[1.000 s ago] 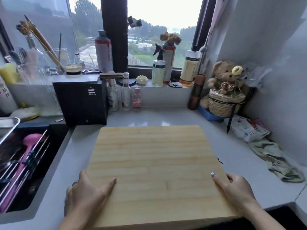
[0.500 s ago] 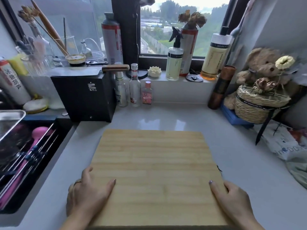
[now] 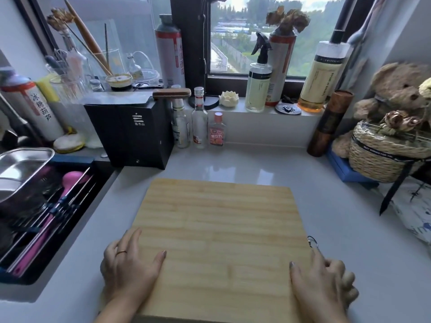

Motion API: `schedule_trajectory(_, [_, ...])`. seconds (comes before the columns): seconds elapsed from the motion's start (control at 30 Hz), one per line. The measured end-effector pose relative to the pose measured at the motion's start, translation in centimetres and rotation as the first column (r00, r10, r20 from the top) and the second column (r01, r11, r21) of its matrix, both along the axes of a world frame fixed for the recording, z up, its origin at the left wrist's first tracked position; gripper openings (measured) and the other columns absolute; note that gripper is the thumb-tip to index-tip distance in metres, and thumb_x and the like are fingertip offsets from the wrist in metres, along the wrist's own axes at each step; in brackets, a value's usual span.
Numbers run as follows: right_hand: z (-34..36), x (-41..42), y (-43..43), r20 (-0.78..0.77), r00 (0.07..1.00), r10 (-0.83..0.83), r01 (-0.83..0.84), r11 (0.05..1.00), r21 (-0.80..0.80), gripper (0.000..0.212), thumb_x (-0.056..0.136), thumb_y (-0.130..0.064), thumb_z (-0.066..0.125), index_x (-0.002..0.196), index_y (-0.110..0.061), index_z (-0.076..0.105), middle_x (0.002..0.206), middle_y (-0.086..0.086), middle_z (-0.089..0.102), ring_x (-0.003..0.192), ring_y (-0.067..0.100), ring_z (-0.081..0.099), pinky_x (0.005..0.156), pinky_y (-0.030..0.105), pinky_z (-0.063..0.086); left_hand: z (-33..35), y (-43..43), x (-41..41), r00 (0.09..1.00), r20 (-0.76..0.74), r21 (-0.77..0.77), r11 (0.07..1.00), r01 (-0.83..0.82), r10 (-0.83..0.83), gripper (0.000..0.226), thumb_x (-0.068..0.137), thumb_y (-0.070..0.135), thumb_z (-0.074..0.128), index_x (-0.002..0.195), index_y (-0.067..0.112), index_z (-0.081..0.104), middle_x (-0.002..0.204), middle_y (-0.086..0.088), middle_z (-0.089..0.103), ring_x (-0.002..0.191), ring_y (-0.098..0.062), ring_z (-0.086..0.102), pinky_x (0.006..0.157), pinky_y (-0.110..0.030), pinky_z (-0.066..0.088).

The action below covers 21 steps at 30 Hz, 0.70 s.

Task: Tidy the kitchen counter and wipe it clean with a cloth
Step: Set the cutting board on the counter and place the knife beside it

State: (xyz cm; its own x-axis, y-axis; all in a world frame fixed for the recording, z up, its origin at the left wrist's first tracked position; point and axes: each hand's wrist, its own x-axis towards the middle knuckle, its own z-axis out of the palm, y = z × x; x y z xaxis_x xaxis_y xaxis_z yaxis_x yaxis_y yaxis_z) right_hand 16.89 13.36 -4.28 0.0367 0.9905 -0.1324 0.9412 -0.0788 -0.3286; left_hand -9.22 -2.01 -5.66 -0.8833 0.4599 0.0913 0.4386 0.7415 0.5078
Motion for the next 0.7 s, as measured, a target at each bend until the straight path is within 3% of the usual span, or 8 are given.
schedule_trajectory(0.07, [0.4,-2.3,-0.3,-0.134,0.986,0.096,-0.085,0.993,0.083,0.065,0.076,-0.043,0.063,0.134,-0.032,0.036,0.126,0.007,0.033,0.12,0.03,0.026,0.102,0.042,0.026,0.6,1.0,0.3,0.999,-0.02,0.022,0.999,0.036,-0.036,0.058,0.069,0.042,0.07,0.12,0.019,0.055,0.133,-0.007,0.054,0.123,-0.032,0.037,0.1,-0.045,0.027])
schedule_trajectory(0.13, [1.2,-5.4,-0.3,-0.18,0.946,0.269,-0.249,0.96,0.126,0.061,0.078,-0.041,0.063,0.133,-0.029,0.04,0.126,0.006,0.036,0.119,0.027,0.029,0.099,0.039,0.029,1.4,1.9,-0.1,0.997,0.013,0.054,0.996,0.077,-0.078,0.046,0.073,0.038,0.067,0.114,0.018,0.06,0.126,-0.007,0.059,0.121,-0.031,0.042,0.098,-0.042,0.03])
schedule_trajectory(0.23, [3.0,-10.2,0.3,-0.229,0.817,0.53,-0.505,0.848,0.16,0.047,0.084,-0.041,0.055,0.128,-0.028,0.046,0.118,0.0,0.049,0.115,0.019,0.041,0.095,0.031,0.034,2.8,2.7,-1.6,0.986,0.069,0.122,0.982,0.145,-0.154,0.037,0.078,0.033,0.064,0.111,0.019,0.06,0.118,-0.004,0.064,0.112,-0.025,0.052,0.095,-0.036,0.036])
schedule_trajectory(0.33, [5.8,-15.2,1.4,-0.265,0.677,0.687,-0.655,0.726,0.209,0.04,0.085,-0.039,0.055,0.123,-0.025,0.051,0.116,0.0,0.054,0.107,0.016,0.053,0.089,0.026,0.042,4.6,2.8,-3.3,0.976,0.124,0.282,0.95,0.138,-0.179,0.03,0.079,0.031,0.063,0.108,0.021,0.061,0.108,0.001,0.066,0.097,-0.016,0.056,0.084,-0.029,0.041])
schedule_trajectory(0.43, [9.2,-20.4,3.2,-0.193,0.614,0.766,-0.708,0.642,0.295,0.039,0.085,-0.036,0.056,0.121,-0.021,0.054,0.118,0.004,0.054,0.107,0.02,0.055,0.086,0.027,0.043,6.2,3.1,-5.3,0.966,0.196,0.392,0.917,0.078,-0.166,0.027,0.08,0.032,0.061,0.106,0.024,0.059,0.095,0.005,0.065,0.089,-0.012,0.056,0.083,-0.029,0.042])
schedule_trajectory(0.57, [13.7,-27.0,7.6,-0.043,0.621,0.783,-0.697,0.576,0.428,0.039,0.085,-0.031,0.056,0.12,-0.016,0.054,0.119,0.012,0.054,0.113,0.03,0.048,0.094,0.036,0.042,7.7,3.5,-8.4,0.954,0.266,0.446,0.895,0.006,-0.138,0.019,0.079,0.033,0.061,0.093,0.04,0.05,0.084,0.015,0.063,0.091,-0.012,0.059,0.091,-0.038,0.044])
schedule_trajectory(0.7, [16.4,-32.7,11.7,0.083,0.655,0.751,-0.693,0.554,0.461,0.04,0.087,-0.031,0.052,0.122,-0.012,0.05,0.128,0.015,0.047,0.121,0.032,0.039,0.101,0.039,0.034,7.3,5.0,-9.6,0.935,0.342,0.467,0.88,-0.084,-0.092,0.026,0.077,0.027,0.065,0.101,0.031,0.056,0.078,0.015,0.062,0.085,-0.011,0.06,0.09,-0.035,0.044])
